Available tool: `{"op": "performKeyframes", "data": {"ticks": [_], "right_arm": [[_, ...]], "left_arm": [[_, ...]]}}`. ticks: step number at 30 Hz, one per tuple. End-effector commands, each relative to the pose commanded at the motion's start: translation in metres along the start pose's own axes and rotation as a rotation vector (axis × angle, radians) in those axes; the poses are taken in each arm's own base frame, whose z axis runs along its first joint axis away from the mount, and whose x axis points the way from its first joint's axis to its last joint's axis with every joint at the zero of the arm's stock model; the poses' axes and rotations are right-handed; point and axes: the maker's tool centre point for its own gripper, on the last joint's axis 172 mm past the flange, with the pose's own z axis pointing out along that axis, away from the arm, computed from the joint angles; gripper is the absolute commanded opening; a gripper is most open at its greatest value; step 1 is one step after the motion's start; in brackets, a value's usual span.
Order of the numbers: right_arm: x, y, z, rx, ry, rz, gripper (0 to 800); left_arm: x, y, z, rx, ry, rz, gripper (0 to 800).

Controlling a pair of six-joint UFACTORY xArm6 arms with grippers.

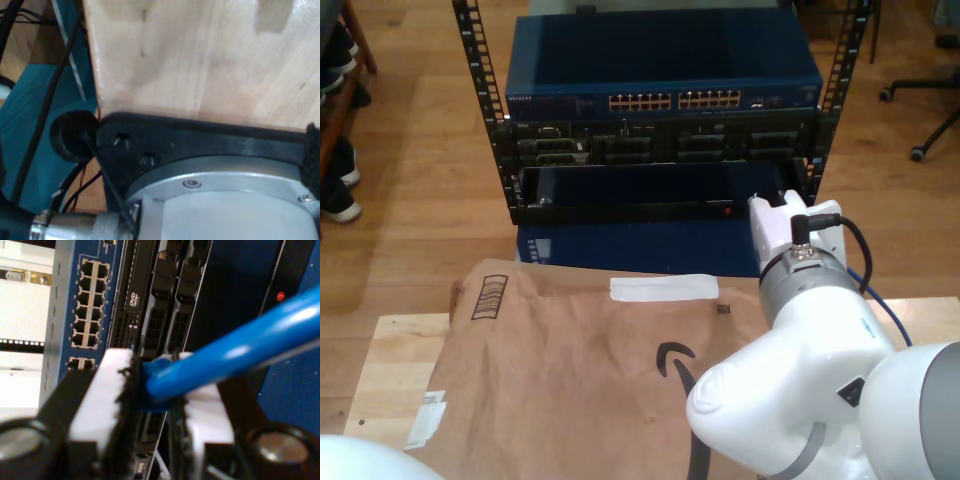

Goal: Grab the cable and plug it in

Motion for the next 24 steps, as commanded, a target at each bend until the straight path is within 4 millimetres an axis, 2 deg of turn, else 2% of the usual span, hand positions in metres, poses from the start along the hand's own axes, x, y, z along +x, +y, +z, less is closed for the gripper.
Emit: {"op": "performKeyframes", "data": {"ticks": [12,15,21,23,24], "right_arm": [[-0.004,0.008,0.005,-0.016,0.007,-0.036,4],[-0.007,-0.009,0.008,0.011,0.018,-0.019,4],[0.003,-0.017,0.005,0.036,0.053,-0.008,6],[0.012,-0.029,-0.001,0.075,0.091,0.001,6],[0.011,-0.031,-0.003,0.084,0.093,0.001,6]], "left_arm": [[0.000,0.000,0.000,0.000,0.000,0.000,800],[0.000,0.000,0.000,0.000,0.002,0.000,800],[0.000,0.000,0.000,0.000,0.000,0.000,800],[0.000,0.000,0.000,0.000,0.000,0.000,800],[0.000,0.000,0.000,0.000,0.000,0.000,800]]}}
